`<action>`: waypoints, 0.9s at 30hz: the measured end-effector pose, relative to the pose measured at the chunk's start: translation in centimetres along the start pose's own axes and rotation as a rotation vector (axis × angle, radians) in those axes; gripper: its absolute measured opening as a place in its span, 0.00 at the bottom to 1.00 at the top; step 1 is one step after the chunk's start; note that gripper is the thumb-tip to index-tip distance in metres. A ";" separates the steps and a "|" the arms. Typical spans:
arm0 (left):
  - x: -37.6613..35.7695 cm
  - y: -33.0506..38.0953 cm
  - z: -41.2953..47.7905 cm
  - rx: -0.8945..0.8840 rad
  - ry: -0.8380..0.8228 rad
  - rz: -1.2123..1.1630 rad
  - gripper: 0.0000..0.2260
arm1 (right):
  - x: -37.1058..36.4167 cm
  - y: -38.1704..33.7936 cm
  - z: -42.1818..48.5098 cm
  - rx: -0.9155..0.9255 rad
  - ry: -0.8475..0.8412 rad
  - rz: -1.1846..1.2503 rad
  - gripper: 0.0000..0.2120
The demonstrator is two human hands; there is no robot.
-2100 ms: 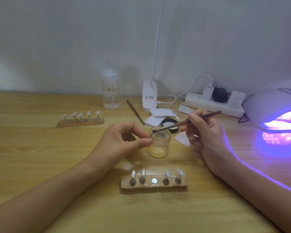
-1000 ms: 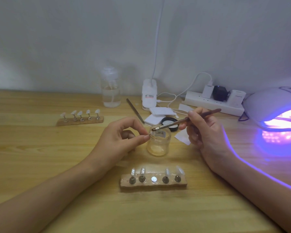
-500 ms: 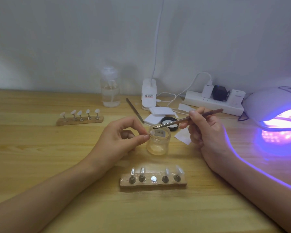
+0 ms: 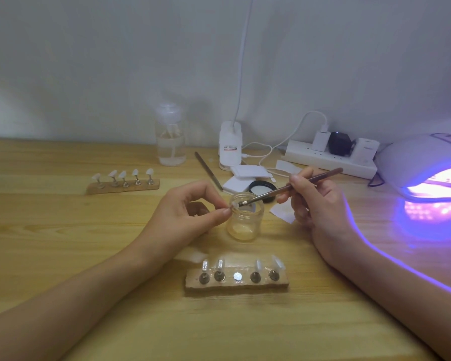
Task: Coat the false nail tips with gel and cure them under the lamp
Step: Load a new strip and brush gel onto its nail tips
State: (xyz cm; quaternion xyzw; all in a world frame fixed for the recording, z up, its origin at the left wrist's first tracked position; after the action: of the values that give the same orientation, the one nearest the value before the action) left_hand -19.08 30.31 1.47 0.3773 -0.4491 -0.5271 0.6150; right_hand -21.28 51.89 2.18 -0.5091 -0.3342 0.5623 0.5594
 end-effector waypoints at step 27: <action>-0.1 0.0 0.1 0.043 0.006 0.065 0.06 | -0.1 -0.1 -0.1 0.027 -0.011 -0.013 0.09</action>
State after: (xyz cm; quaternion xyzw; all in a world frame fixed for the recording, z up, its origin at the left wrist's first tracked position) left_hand -19.19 30.43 1.44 0.3771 -0.4705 -0.4958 0.6251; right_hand -21.15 51.83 2.24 -0.4963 -0.3331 0.5658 0.5680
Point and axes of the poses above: each hand's wrist, its own z-axis towards the middle knuckle, its own x-axis out of the back of the hand, y = z × x, the point moved 5 cm from there along z, towards the middle knuckle, and after that the axes turned 11 degrees about y, right-handed, at the moved point
